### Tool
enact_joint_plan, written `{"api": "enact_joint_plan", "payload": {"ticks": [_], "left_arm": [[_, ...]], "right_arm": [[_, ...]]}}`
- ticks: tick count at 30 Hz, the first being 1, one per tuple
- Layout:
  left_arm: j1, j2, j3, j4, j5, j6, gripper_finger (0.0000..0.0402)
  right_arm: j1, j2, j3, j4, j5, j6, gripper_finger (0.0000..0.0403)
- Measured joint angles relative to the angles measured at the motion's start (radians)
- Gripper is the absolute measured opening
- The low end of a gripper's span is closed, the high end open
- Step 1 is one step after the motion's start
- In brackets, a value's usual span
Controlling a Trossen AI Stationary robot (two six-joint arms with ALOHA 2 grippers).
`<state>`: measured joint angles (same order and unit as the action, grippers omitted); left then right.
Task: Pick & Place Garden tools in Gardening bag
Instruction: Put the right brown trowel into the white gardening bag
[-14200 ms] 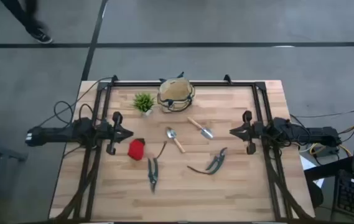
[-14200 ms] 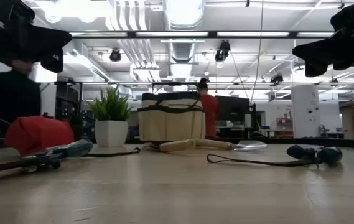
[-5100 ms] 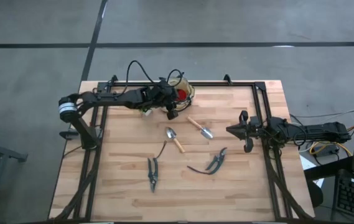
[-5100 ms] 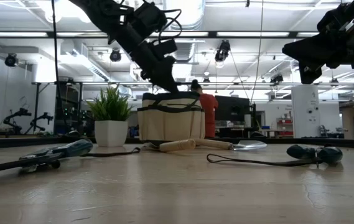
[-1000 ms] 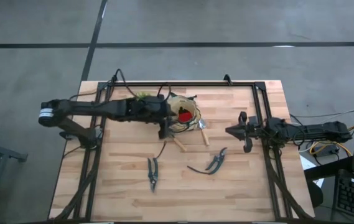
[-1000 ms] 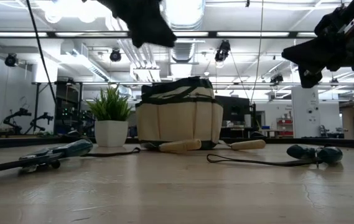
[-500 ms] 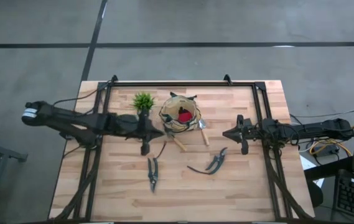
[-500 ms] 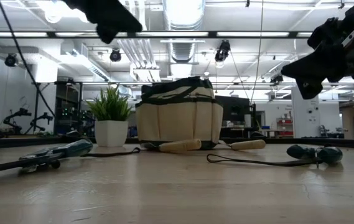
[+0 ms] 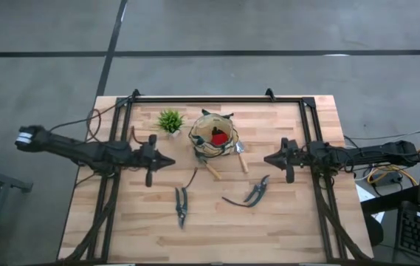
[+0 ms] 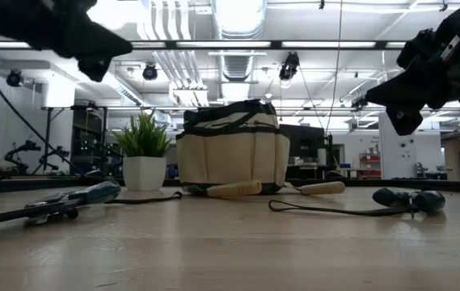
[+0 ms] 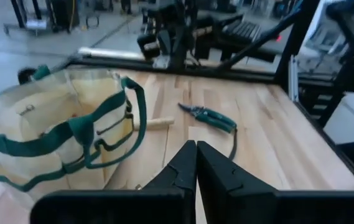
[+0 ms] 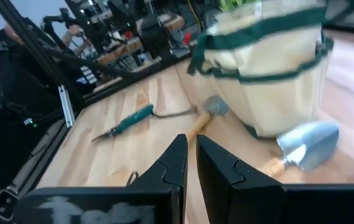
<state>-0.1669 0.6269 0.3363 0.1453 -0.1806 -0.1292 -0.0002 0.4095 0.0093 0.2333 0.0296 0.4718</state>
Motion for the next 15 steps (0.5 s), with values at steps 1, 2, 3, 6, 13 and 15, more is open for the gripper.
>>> {"api": "enact_joint_plan", "payload": {"ticks": [1,2,3,6,13,15], "left_arm": [[0.000,-0.027,-0.022,0.006,0.000,0.017,0.0014],[0.000,-0.053,-0.041,0.005,-0.001,0.030,0.0014],[0.000,-0.076,-0.058,0.004,-0.001,0.034,0.0014],[0.000,-0.144,-0.103,0.004,0.000,0.032,0.0014],[0.000,-0.273,-0.200,0.000,0.001,0.017,0.0012],[0.000,-0.299,-0.221,0.002,0.005,0.015,0.0010]], "right_arm": [[0.000,0.000,0.000,-0.019,0.000,0.015,0.0029],[0.000,0.000,0.000,-0.040,0.000,0.036,0.0029],[0.000,0.000,0.000,-0.058,0.001,0.051,0.0029],[-0.001,0.000,0.000,-0.084,0.001,0.062,0.0029],[0.000,0.000,0.000,-0.072,-0.031,0.061,0.0029],[0.000,0.000,0.000,-0.073,-0.030,0.061,0.0029]]}}
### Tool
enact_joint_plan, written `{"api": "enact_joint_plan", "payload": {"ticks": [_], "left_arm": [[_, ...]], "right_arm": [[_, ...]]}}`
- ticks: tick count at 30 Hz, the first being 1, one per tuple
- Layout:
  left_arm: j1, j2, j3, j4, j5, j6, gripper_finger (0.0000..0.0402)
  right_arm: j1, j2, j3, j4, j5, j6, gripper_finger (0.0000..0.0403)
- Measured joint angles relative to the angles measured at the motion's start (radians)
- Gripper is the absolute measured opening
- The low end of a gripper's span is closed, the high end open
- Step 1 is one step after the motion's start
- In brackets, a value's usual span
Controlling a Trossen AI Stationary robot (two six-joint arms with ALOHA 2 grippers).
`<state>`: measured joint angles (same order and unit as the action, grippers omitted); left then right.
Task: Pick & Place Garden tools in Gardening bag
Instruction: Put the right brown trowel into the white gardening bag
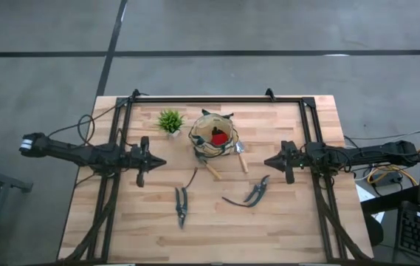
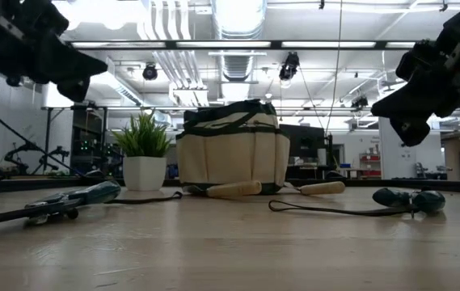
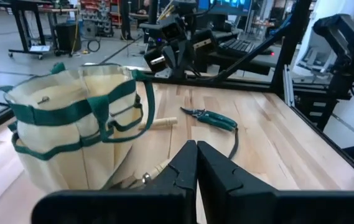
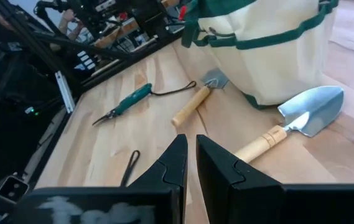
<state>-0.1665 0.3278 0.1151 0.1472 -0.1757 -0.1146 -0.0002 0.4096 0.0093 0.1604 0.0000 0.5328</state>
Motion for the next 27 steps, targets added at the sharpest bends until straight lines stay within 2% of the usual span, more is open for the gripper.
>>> {"api": "enact_joint_plan", "payload": {"ticks": [10,16,27], "left_arm": [[0.001,-0.113,-0.045,-0.016,0.014,0.037,0.0010],[0.001,-0.183,-0.072,-0.029,0.026,0.043,0.0010],[0.000,-0.269,-0.073,-0.134,0.027,0.040,0.0010]], "right_arm": [[0.000,0.102,0.000,0.001,0.019,0.145,0.0029],[-0.001,0.182,0.008,0.012,0.042,0.172,0.0029],[0.000,0.367,0.157,0.010,0.057,0.062,0.0029]]}}
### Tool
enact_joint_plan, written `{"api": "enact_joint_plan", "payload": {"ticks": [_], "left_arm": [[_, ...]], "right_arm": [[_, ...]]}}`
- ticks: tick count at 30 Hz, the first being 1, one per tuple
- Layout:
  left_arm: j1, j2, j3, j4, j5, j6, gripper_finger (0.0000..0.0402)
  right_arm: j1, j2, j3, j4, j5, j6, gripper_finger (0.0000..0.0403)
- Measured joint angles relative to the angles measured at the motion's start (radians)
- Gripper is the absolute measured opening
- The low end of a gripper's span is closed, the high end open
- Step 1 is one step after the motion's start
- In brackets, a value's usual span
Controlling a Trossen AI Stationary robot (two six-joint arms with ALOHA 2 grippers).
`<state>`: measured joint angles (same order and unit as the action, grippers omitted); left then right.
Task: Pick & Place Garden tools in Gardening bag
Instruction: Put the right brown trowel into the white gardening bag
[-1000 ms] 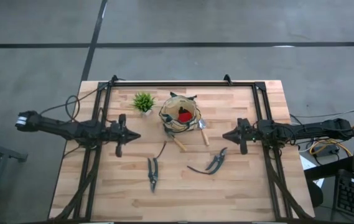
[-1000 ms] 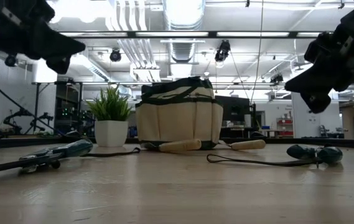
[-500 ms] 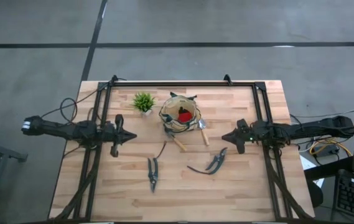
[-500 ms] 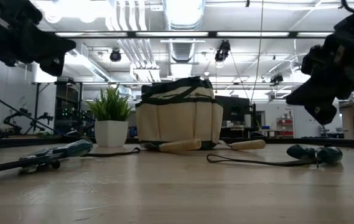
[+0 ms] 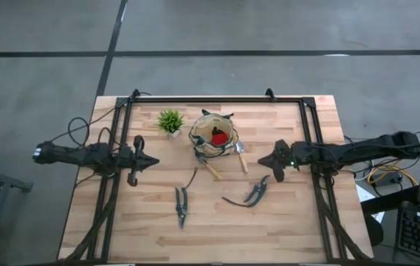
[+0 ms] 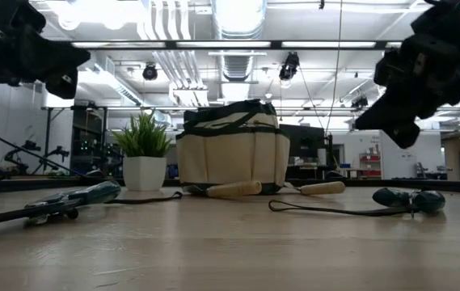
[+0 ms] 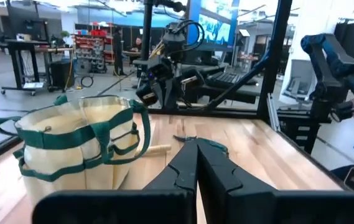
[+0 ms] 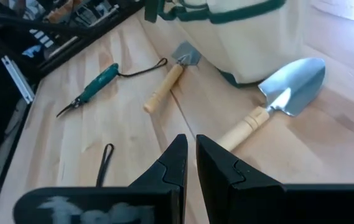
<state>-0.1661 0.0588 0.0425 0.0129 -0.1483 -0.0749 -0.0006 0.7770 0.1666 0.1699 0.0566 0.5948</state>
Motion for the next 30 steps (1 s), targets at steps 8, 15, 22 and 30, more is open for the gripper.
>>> {"api": "enact_joint_plan", "payload": {"ticks": [8,15,22,30], "left_arm": [[-0.001,0.009,0.000,-0.009,-0.004,-0.006,0.0010],[-0.001,0.009,0.000,-0.008,-0.007,-0.006,0.0010],[0.000,0.009,0.000,-0.008,-0.007,-0.007,0.0010],[0.000,0.009,0.000,-0.006,-0.007,-0.008,0.0010]], "right_arm": [[0.000,0.198,0.105,-0.011,0.029,0.001,0.0044],[-0.001,0.415,0.254,-0.107,0.102,-0.008,0.0111],[-0.003,0.602,0.406,-0.230,0.149,0.005,0.0153],[-0.006,0.755,0.506,-0.326,0.176,-0.018,0.0148]]}}
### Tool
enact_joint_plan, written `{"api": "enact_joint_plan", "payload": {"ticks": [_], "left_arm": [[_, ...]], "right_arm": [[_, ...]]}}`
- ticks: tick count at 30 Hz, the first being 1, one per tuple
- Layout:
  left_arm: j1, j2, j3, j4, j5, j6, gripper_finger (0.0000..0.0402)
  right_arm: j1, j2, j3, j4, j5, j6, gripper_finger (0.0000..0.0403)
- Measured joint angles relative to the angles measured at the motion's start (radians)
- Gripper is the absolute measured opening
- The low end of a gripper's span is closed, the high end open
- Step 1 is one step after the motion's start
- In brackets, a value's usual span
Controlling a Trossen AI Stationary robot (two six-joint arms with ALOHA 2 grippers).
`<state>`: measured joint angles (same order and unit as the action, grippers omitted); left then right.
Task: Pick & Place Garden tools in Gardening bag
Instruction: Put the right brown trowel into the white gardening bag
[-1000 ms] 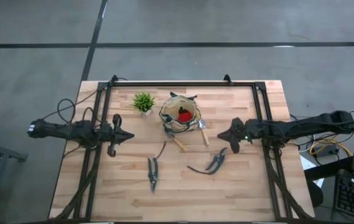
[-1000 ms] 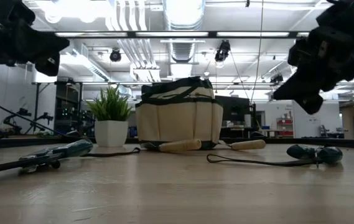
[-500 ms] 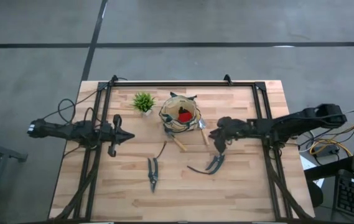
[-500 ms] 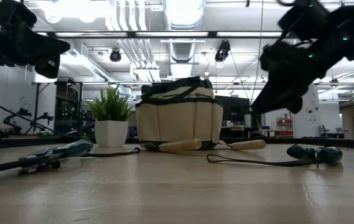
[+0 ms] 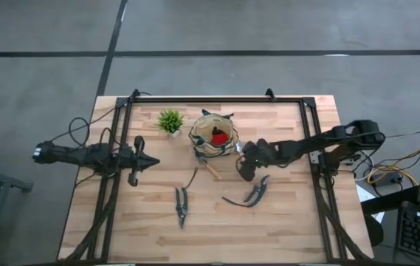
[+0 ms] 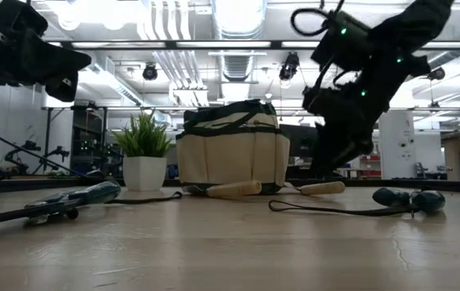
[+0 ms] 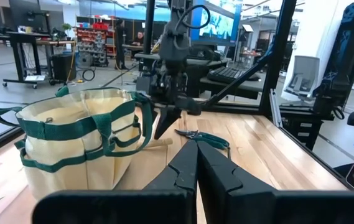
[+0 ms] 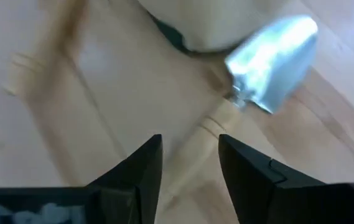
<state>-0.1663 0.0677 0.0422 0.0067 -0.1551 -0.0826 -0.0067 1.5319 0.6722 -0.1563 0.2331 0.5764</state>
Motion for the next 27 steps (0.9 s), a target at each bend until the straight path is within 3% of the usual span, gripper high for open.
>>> {"api": "enact_joint_plan", "payload": {"ticks": [9,14,21,27], "left_arm": [[0.000,0.000,0.000,-0.001,0.000,0.000,0.0010],[0.000,0.000,0.000,-0.001,0.000,0.000,0.0010],[0.000,0.000,0.000,-0.002,0.000,0.000,0.0010],[-0.001,0.000,0.000,-0.002,0.000,0.000,0.0010]], "right_arm": [[0.000,0.104,0.037,-0.047,0.033,0.005,0.0127],[0.011,0.097,0.036,-0.060,0.005,0.008,0.0105],[0.057,0.039,0.032,-0.206,-0.032,0.068,0.0069],[0.119,0.020,0.031,-0.294,-0.031,0.157,0.0076]]}}
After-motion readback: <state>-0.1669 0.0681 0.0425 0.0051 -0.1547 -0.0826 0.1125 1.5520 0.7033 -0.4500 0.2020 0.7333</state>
